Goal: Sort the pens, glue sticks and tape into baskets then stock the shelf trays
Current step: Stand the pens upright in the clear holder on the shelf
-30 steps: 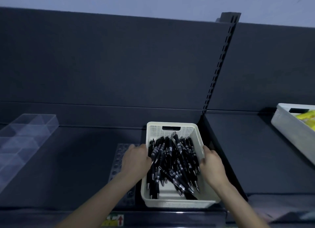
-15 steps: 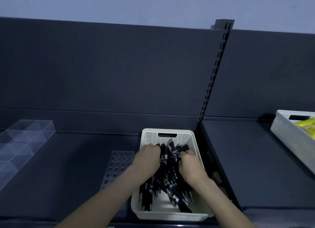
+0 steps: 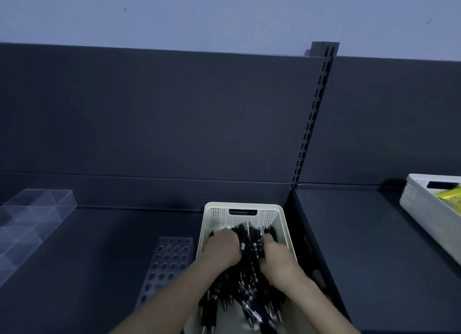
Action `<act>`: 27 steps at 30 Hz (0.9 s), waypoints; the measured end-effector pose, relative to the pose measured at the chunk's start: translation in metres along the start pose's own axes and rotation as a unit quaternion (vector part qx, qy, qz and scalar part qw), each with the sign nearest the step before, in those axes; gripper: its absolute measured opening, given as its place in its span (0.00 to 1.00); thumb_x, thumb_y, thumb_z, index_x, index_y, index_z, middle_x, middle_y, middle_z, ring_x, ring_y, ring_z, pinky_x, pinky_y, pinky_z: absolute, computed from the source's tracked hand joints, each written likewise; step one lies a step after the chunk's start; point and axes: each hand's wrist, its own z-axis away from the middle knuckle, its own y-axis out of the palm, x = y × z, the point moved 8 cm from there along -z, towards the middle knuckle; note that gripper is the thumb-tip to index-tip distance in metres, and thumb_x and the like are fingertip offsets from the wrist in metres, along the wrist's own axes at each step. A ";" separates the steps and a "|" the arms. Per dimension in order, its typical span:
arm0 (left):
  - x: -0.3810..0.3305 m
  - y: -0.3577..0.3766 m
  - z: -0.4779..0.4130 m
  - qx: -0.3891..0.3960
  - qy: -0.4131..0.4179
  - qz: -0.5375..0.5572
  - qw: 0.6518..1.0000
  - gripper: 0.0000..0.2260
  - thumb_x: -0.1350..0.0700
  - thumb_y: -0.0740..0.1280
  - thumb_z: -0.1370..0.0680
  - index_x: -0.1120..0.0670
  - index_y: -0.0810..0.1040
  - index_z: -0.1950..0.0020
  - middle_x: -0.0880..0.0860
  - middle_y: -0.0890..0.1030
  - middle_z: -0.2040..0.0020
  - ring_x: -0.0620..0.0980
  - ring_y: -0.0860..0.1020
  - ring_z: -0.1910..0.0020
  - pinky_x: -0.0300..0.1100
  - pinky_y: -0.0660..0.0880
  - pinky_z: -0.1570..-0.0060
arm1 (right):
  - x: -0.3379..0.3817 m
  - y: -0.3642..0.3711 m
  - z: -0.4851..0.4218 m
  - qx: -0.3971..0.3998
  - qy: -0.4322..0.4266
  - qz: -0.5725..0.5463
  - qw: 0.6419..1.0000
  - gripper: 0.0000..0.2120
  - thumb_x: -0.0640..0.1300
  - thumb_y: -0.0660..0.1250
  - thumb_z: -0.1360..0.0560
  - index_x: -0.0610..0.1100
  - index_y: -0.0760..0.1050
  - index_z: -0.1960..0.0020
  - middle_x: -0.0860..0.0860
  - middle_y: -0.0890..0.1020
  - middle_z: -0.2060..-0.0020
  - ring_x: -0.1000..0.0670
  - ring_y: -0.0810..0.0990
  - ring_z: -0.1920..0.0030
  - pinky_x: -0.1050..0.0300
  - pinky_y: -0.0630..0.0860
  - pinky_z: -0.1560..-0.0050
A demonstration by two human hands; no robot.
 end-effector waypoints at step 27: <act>0.022 -0.078 0.035 -0.227 0.085 0.507 0.827 0.08 0.63 0.66 0.25 0.51 0.78 0.59 0.61 0.81 0.54 0.56 0.78 0.56 0.58 0.75 0.47 | -0.036 -0.064 0.032 -0.205 -0.026 -0.548 0.811 0.11 0.31 0.61 0.24 0.46 0.75 0.55 0.46 0.77 0.67 0.50 0.72 0.70 0.58 0.72 0.66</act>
